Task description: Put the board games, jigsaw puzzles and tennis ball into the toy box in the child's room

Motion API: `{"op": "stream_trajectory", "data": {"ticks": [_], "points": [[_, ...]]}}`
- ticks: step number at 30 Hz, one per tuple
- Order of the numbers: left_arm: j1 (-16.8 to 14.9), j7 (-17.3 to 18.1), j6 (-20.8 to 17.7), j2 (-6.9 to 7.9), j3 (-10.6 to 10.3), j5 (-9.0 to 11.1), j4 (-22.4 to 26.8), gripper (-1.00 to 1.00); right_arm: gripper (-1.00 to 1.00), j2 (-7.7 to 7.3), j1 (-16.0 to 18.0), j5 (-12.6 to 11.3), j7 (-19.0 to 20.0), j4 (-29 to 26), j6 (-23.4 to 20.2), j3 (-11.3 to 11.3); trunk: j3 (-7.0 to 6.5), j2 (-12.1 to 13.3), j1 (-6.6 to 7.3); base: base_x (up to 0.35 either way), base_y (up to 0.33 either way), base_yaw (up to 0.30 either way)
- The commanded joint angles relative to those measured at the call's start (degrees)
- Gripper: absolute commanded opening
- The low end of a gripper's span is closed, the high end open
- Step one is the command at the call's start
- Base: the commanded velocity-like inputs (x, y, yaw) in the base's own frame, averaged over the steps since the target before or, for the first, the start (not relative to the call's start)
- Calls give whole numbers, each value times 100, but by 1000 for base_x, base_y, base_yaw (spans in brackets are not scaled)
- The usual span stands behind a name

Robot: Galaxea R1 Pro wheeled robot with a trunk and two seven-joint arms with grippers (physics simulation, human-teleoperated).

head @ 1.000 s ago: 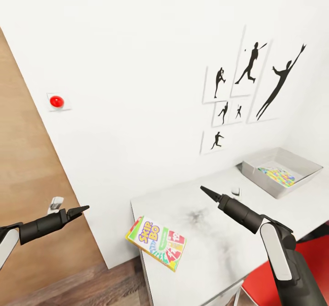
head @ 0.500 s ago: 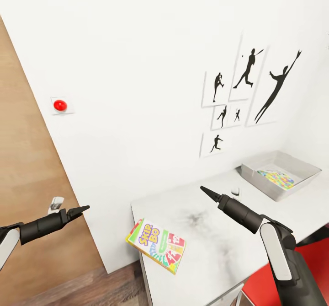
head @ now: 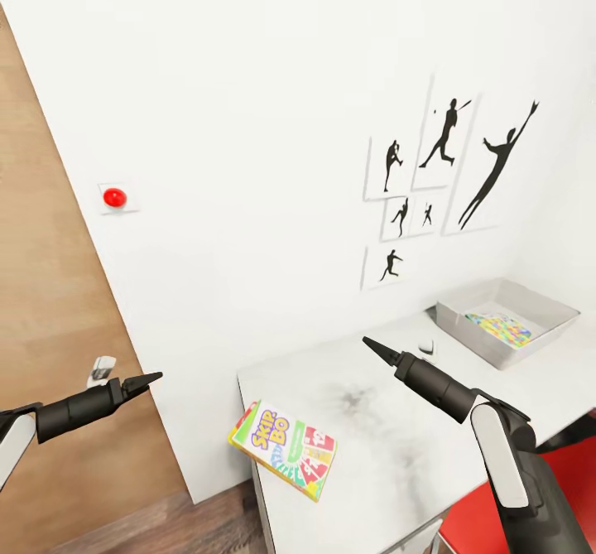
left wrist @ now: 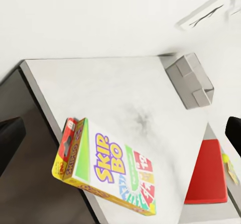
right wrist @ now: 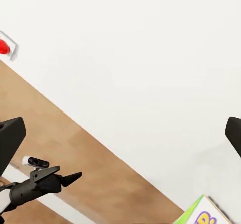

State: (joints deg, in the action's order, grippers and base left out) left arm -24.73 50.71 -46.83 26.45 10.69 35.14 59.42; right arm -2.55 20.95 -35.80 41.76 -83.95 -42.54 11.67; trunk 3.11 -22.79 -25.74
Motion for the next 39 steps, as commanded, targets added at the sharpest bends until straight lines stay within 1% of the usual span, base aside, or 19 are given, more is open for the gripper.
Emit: {"op": "stream_trajectory", "data": {"ticks": [1,8,12,25,34,39], "points": [[-5,9,-29,0,3,11,-1,100,100,0,6,-16,7,0,-35,5,4,-13,-4,7,0,0],[-5,7,-28,0,1,11,-1,100,100,0,6,-18,7,1,-35,8,-58,-13,-4,132,-37,0],[-5,8,-28,0,0,11,-1,100,100,0,6,-16,7,2,-35,9,-73,-13,-4,100,-31,0],[-5,9,-28,-3,2,11,-1,100,100,0,6,-17,13,2,-35,11,-80,-13,-4,26,-5,0],[-5,7,-28,-6,3,11,-1,100,100,0,6,-15,15,2,-35,11,-80,-13,-4,185,0,0],[-5,9,-28,-7,-2,11,-1,100,100,0,6,-19,12,2,-35,7,-80,-13,-4,56,0,0]]}}
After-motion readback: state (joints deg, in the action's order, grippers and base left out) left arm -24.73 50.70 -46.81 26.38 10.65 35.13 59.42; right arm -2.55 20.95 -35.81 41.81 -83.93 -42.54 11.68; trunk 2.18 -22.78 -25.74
